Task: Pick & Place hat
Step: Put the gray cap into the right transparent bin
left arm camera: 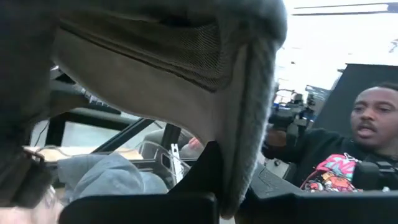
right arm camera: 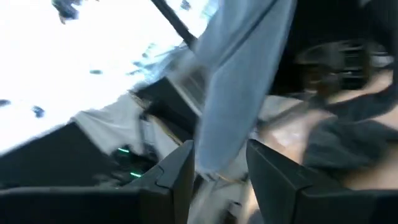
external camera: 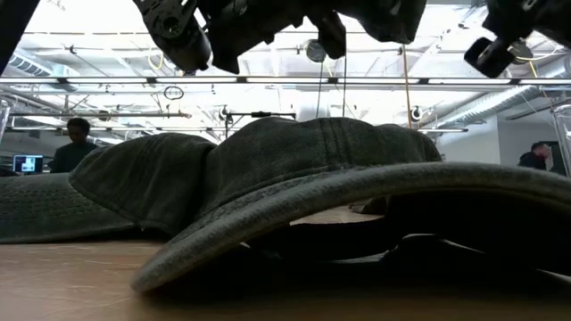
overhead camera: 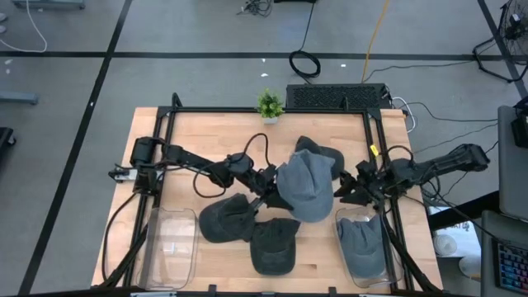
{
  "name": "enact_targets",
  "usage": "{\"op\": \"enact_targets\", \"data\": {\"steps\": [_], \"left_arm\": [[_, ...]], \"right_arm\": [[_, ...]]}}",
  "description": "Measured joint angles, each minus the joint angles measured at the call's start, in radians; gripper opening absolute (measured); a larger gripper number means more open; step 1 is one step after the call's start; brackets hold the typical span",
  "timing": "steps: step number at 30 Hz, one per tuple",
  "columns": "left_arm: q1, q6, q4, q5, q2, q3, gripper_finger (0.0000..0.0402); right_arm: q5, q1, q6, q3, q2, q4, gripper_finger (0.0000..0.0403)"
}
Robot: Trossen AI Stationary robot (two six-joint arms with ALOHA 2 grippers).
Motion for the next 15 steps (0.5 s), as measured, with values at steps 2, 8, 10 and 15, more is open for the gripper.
{"op": "enact_targets", "data": {"steps": [2, 8, 10, 15], "left_arm": [[0.014, -0.002, 0.007, 0.013, 0.001, 0.000, 0.0008], [0.031, 0.001, -0.002, 0.036, 0.001, 0.000, 0.0008], [0.031, 0.004, -0.001, 0.038, 0.001, 0.000, 0.0009], [0.025, 0.008, -0.001, 0.038, 0.001, 0.000, 0.0008]], "right_arm": [[-0.006, 0.001, 0.037, -0.065, 0.007, 0.109, 0.0137], [-0.003, 0.001, 0.051, -0.150, 0.008, 0.229, 0.0137], [0.023, 0.001, 0.027, -0.150, 0.012, 0.233, 0.0137], [0.071, -0.001, -0.006, -0.132, 0.044, 0.228, 0.0137]]}}
